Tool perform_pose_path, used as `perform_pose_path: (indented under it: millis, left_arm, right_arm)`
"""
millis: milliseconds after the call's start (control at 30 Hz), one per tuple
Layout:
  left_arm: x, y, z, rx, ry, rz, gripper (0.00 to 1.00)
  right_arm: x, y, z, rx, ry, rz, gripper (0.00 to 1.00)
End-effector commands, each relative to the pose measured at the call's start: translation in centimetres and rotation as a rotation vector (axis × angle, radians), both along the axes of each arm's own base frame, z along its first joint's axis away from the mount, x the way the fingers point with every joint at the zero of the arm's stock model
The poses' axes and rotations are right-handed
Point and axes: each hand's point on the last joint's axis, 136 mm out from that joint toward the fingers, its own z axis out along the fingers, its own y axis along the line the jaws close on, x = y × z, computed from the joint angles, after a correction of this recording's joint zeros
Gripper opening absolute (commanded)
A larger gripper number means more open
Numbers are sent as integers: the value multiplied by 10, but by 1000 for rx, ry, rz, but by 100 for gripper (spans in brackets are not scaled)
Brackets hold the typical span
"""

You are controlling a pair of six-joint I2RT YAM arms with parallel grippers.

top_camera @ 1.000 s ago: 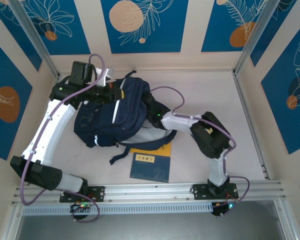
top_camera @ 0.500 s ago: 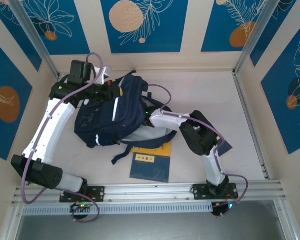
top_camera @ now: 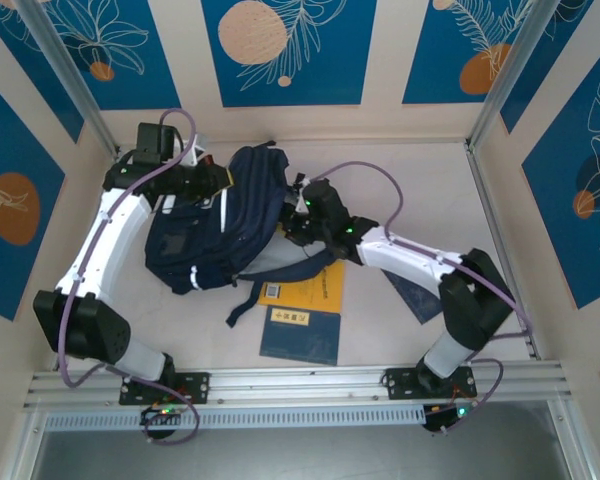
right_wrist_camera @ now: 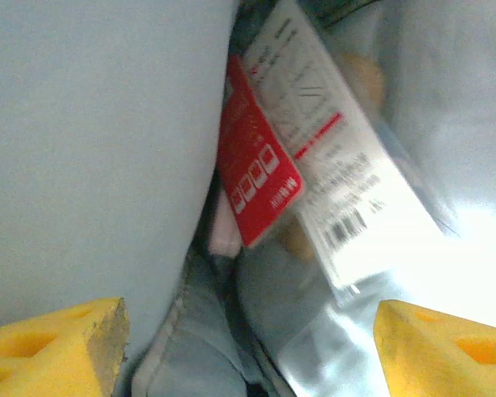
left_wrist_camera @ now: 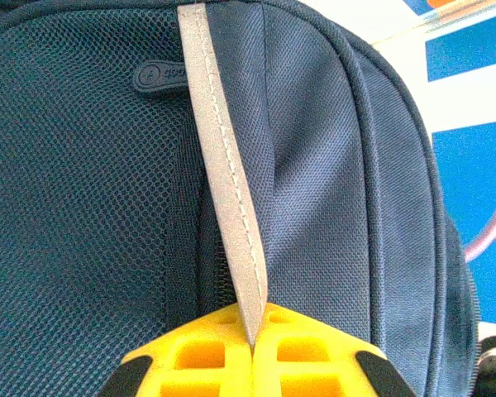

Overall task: Pack the student bag
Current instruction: Place the pencil pouch in the student bag, then close the student bag at the center of the table.

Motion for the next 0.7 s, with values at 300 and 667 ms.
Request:
perform_pose_path:
  millis: [300, 667]
  left_arm:
    - [39, 3, -55, 27, 58, 44, 5]
    - [-49, -17, -52, 205, -57, -65, 56]
  right_arm:
    - [-45, -111, -24, -283, -10, -163, 55]
    - [-144, -104, -90, -559, 91, 260, 37]
